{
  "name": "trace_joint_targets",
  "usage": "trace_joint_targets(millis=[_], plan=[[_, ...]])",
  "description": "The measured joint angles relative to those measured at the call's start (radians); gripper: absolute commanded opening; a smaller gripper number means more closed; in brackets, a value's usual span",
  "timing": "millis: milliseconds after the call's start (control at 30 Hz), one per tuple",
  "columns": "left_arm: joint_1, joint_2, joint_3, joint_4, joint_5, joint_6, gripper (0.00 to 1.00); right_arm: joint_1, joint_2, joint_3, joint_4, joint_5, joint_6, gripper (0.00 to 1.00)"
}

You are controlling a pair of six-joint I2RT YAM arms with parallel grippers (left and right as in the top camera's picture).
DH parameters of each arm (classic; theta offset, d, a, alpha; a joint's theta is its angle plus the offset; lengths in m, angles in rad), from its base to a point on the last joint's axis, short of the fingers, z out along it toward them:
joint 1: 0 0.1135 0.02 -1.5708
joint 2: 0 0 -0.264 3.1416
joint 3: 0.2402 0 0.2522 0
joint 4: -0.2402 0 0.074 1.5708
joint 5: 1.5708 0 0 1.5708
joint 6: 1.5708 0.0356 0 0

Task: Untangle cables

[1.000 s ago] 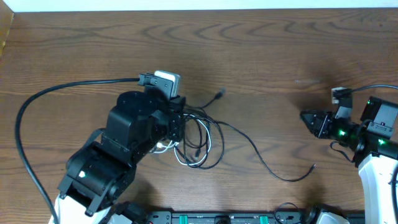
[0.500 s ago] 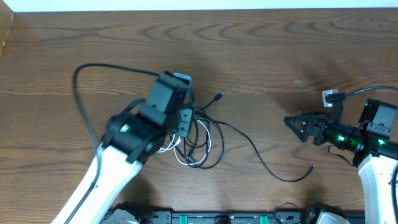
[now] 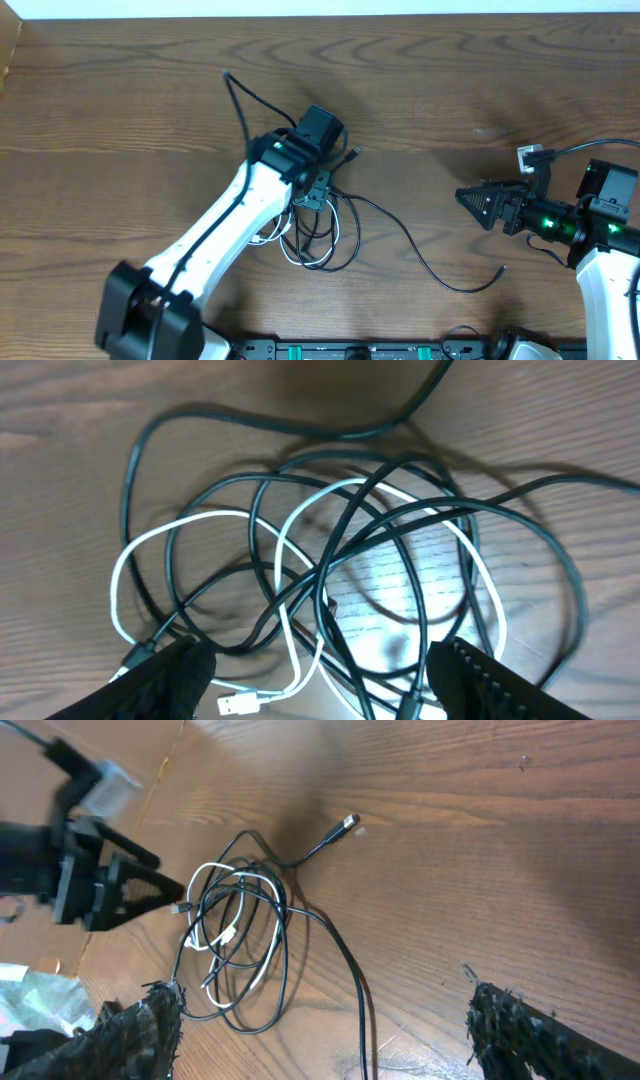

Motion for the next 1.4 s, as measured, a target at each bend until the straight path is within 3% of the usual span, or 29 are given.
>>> trace_joint_targets(millis=[833, 1000, 1200, 1400], plan=[[0.0, 0.116, -0.001, 0.088, -0.003, 0.0, 0.72, 0.0, 0.0, 0.0, -0.011, 0.0, 0.0, 0.86], [0.0, 0.116, -0.035, 0.141, -0.003, 0.0, 0.53, 0.0, 0.0, 0.0, -0.012, 0.0, 0.0, 0.86], [0.0, 0.117, -0.045, 0.146, -0.003, 0.002, 0.42, 0.0, 0.0, 0.0, -0.015, 0.003, 0.0, 0.85], [0.0, 0.117, -0.05, 0.148, -0.003, 0.0, 0.41, 0.0, 0.0, 0.0, -0.018, 0.003, 0.0, 0.86]])
